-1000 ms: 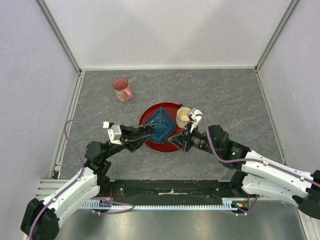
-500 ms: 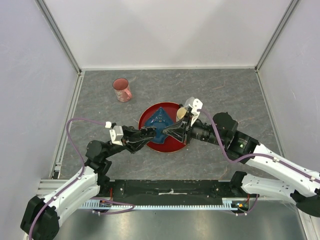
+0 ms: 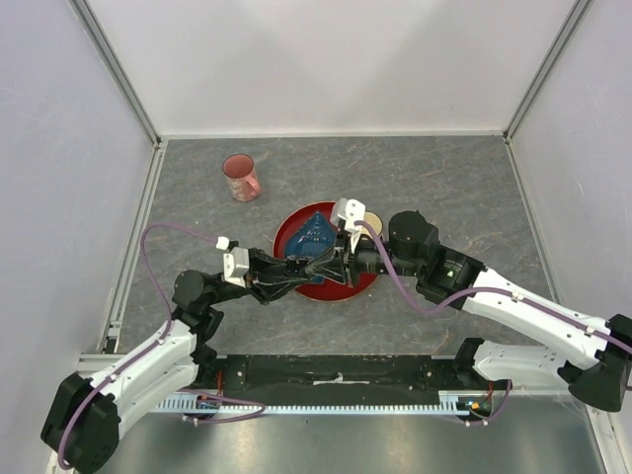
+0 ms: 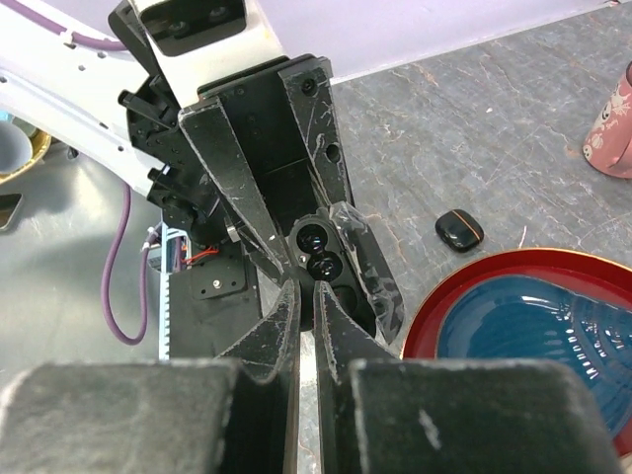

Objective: Insert the wireless bluetooth earbuds into the charging case
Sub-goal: Place the earbud in the charging case.

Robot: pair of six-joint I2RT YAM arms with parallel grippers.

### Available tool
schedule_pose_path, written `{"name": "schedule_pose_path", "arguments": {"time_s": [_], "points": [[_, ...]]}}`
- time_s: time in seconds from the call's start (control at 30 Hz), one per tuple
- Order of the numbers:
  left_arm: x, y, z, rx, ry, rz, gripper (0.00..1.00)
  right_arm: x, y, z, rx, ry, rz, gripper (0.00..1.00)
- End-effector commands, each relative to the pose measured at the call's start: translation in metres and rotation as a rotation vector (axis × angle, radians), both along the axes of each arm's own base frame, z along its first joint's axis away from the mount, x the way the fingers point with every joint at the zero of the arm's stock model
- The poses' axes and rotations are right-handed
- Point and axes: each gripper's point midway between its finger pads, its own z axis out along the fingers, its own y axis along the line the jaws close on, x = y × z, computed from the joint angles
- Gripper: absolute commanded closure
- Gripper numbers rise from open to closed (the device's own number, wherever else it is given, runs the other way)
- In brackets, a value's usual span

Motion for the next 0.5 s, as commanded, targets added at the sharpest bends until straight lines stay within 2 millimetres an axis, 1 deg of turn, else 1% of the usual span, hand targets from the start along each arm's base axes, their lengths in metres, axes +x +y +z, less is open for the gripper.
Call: {"name": "schedule_pose_path", "arguments": {"time_s": [0.0, 0.1, 0.13, 0.23, 0.47], "points": [[-0.011, -0.005, 0.026, -0.032, -0.054, -0.079, 0.98, -0.001, 0.005, 0.026, 0.061, -0.087, 0.043, 1.0], [-0.011, -0.007, 0.025, -0.028, -0.045, -0.099, 0.98, 0.001, 0.007, 0.023, 0.057, -0.083, 0.043, 1.0], [-0.011, -0.007, 0.025, -0.029, -0.041, -0.098, 0.98, 0.001, 0.009, 0.029, 0.078, -0.098, 0.045, 1.0], [-0.01, -0.008, 0.024, -0.026, -0.036, -0.1, 0.98, 0.003, 0.013, 0.024, 0.081, -0.086, 0.046, 1.0], [-0.011, -0.009, 0.023, -0.023, -0.031, -0.119, 0.98, 0.01, 0.018, 0.019, 0.087, -0.083, 0.023, 1.0]]}}
